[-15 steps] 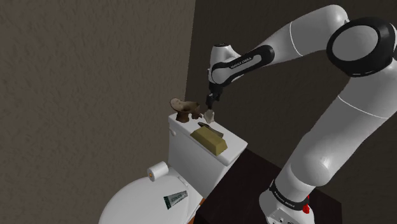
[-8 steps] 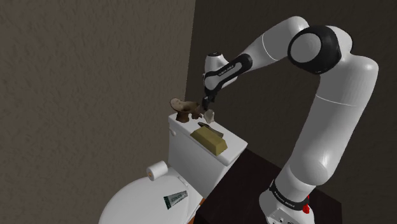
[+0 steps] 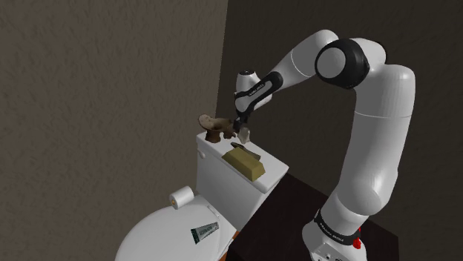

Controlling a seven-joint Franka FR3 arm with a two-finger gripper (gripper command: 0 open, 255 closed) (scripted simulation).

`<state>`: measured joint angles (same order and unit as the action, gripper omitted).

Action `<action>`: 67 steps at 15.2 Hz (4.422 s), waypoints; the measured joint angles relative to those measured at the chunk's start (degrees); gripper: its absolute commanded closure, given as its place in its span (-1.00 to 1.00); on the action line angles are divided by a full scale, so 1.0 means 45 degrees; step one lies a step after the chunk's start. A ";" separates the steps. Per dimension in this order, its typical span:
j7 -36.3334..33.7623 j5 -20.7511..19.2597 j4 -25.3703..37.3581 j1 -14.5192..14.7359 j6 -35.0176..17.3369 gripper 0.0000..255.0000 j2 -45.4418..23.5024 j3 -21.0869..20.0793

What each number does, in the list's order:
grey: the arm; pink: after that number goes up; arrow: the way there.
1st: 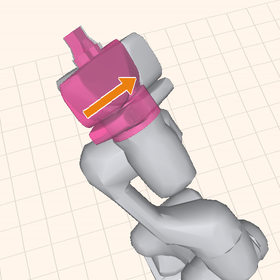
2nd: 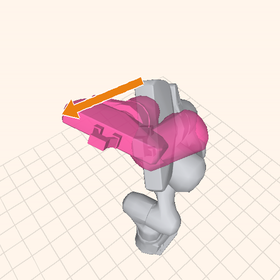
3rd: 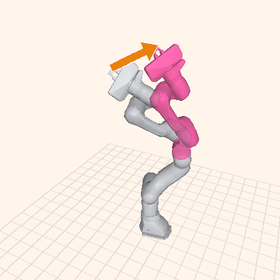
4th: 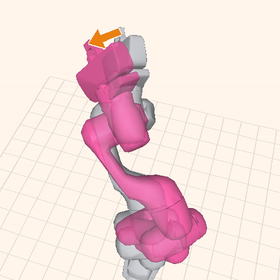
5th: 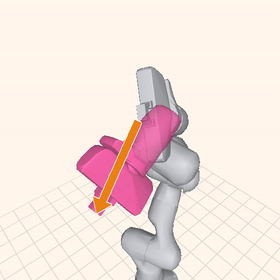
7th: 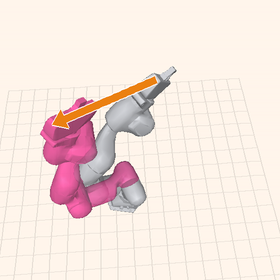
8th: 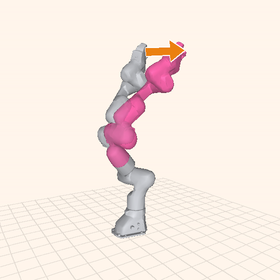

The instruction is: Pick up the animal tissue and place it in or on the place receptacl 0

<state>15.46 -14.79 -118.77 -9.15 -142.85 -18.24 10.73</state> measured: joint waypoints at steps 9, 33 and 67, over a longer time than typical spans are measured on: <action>-0.0016 -0.0008 -0.0019 -0.0053 -0.0355 1.00 -0.0323 0.0017; -0.2007 -0.1884 0.0111 0.0713 -0.0070 -1.00 -0.1002 0.0991; -0.1147 -0.1592 0.0607 0.0833 0.2352 1.00 0.1024 0.0912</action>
<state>10.30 -21.95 -116.04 -5.40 -132.27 -13.64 14.83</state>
